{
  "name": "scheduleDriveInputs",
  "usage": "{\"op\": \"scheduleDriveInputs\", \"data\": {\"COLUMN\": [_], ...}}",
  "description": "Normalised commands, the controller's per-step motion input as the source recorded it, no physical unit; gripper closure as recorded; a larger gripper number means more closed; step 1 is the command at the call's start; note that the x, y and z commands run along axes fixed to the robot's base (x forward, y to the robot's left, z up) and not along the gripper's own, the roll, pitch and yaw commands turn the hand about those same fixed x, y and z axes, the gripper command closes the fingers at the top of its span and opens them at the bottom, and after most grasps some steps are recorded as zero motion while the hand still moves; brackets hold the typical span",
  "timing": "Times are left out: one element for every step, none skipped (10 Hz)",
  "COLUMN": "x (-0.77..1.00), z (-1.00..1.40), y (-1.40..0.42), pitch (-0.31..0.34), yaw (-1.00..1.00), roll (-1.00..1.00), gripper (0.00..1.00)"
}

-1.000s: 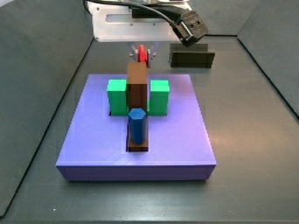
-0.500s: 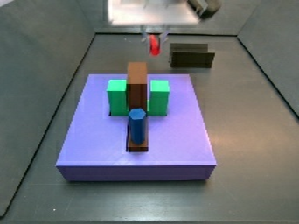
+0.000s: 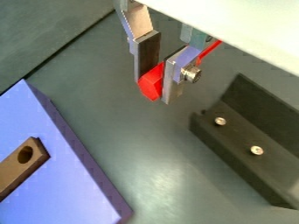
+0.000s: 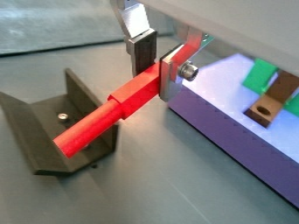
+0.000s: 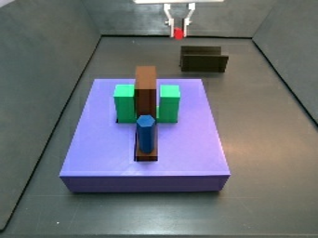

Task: Pick up the red object. Move up. Place the red object on the fixture. Regrasp the red object. Move to above the board. Insert the red object.
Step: Place the red object on the fixture.

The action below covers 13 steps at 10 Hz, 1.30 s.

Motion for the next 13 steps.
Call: {"op": "scheduleDriveInputs", "data": {"x": [0.58, 0.59, 0.59, 0.49, 0.39, 0.46, 0.44, 0.38, 0.4, 0.19, 0.0, 0.07, 0.0], "z": [0.0, 0.0, 0.0, 0.0, -0.07, -0.25, -0.27, -0.26, -0.31, -0.15, 0.0, 0.12, 0.06], "y": [0.52, 0.49, 0.46, 0.16, -0.09, -0.26, -0.11, 0.0, 0.03, 0.0, 0.0, 0.0, 0.0], "pitch": [-0.003, 0.0, 0.0, 0.0, -0.034, -0.086, -0.086, -0.04, 0.0, 0.0, 0.0, 0.0, -0.191], "yaw": [0.0, 0.0, -0.03, -0.04, 0.0, -0.08, -0.13, -0.15, -0.13, -0.01, 0.0, -0.19, -0.3], "roll": [-0.94, -0.93, -0.89, -0.78, -0.53, -0.4, -0.35, -0.29, -0.25, -0.17, -0.05, -0.36, -0.52], "gripper": [1.0, 1.0, 1.0, 1.0, 1.0, 1.0, 1.0, 1.0, 1.0, 1.0, 1.0, 1.0, 1.0]}}
